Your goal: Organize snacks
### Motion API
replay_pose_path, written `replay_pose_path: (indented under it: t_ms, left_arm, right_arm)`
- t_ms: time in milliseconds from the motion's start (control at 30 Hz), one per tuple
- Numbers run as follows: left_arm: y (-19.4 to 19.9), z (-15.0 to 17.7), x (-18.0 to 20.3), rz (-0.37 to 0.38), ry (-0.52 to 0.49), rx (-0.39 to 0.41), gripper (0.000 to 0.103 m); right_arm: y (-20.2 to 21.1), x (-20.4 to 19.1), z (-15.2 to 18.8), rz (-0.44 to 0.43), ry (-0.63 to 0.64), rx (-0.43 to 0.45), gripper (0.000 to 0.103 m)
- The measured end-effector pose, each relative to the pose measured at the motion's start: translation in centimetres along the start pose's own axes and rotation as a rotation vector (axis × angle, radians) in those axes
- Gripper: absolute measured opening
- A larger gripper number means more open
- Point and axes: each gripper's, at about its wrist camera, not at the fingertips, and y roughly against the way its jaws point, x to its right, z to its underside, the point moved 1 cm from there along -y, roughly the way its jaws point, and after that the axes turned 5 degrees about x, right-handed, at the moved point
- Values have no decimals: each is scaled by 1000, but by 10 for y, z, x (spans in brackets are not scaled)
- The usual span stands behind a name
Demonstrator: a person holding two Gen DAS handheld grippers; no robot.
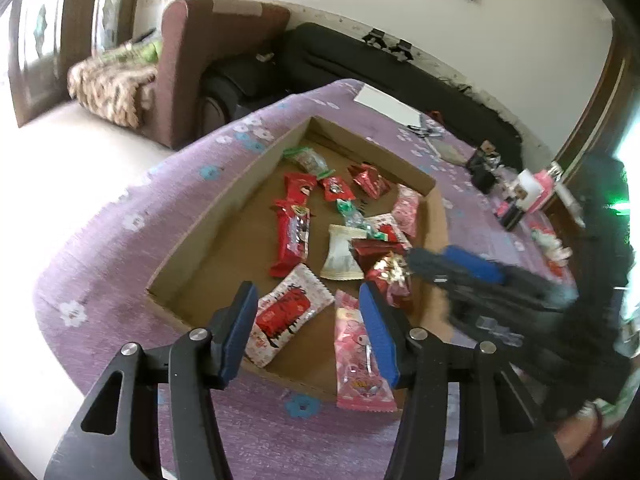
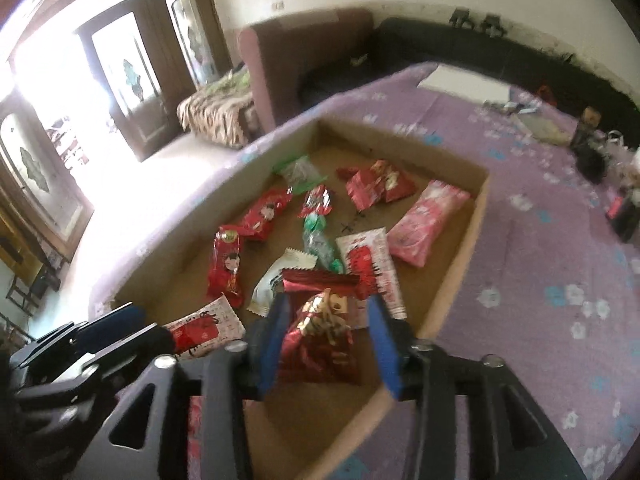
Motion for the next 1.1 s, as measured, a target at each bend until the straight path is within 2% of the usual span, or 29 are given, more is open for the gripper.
replay_pose_path:
  t_ms: [167, 467, 533, 633, 700, 767, 867, 933, 1100]
  left_arm:
    - [5, 0, 8, -58, -24, 33, 57]
    - [25, -5, -8, -191, -3, 110, 57]
    - [27, -4, -10, -211, -8, 116, 57]
    - [26, -2, -10, -212, -16, 105, 57]
    - [25, 0, -8, -221, -30, 101, 57]
    - [22, 1, -6, -220, -40, 92, 57]
    - [19, 2, -2, -217, -54, 81, 57]
    - [17, 3, 1, -221, -66, 70, 57]
    - [15, 6, 6, -234, -81, 56, 57]
  right_arm:
    - [34, 4, 7, 41, 12, 82, 58]
    - [21, -30, 31, 17, 143, 23, 57]
    - [16, -39, 35, 23, 179, 16, 61]
    - [7, -53, 43, 110, 266, 5, 64]
    - [8, -56, 46, 164, 305, 26, 69]
    - [8, -54, 47, 219, 331, 31, 69]
    - [13, -47, 49, 207, 328, 31, 69]
    - [24, -41, 49, 176, 294, 54, 69]
    - [45, -25, 50, 166, 228, 101, 72]
